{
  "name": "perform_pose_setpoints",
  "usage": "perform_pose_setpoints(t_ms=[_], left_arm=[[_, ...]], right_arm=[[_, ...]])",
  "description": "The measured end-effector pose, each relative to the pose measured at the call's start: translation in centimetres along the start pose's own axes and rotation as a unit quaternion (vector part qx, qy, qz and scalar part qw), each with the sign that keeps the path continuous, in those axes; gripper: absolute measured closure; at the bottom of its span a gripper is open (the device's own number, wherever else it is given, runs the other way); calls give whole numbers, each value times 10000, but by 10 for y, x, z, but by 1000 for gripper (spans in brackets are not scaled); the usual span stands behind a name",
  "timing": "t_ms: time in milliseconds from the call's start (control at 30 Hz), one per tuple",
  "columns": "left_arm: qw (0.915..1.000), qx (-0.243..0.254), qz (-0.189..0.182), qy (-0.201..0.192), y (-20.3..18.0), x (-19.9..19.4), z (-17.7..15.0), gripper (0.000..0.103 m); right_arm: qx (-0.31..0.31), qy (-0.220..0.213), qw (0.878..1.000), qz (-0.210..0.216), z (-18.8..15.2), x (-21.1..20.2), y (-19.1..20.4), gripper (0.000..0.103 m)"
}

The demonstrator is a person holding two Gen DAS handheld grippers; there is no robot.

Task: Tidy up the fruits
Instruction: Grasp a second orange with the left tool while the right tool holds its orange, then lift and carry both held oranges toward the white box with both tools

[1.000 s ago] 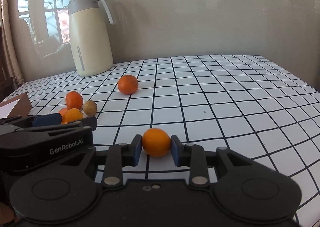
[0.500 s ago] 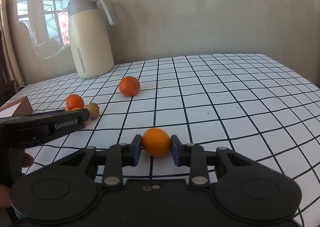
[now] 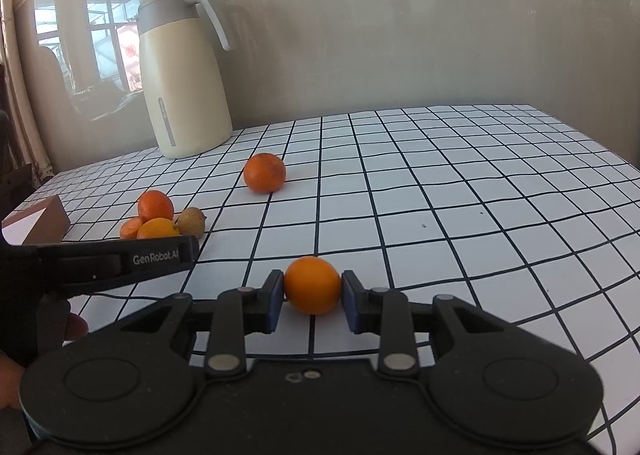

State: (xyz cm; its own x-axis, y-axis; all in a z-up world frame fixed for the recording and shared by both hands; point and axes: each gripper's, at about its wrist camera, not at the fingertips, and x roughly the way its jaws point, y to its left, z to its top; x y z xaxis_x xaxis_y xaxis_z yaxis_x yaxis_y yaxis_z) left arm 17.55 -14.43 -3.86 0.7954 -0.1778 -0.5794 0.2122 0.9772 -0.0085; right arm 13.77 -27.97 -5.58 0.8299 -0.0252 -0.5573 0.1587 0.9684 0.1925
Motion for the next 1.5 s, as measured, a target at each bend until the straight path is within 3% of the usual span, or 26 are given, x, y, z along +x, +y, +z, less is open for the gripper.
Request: perform_pose_setpoints(t_ms=[100,400,900,1500], left_arm=[[10000,-69,-21,-68,3,-2,-1,66],[9992,222,37,-320,-5,-14,-8,66],[9986,470,-79,-234,13,-61,-40,67],[9989,309,-144,-317,8,-49,-39,66]], right_arm=[[-25,9,10000,24,0,1,2,80],[-32,24,10000,37,1,1,2,81],[-206,68,9990,391,-3,-8,18,81],[-301,119,9986,425,-8,-9,20,81]])
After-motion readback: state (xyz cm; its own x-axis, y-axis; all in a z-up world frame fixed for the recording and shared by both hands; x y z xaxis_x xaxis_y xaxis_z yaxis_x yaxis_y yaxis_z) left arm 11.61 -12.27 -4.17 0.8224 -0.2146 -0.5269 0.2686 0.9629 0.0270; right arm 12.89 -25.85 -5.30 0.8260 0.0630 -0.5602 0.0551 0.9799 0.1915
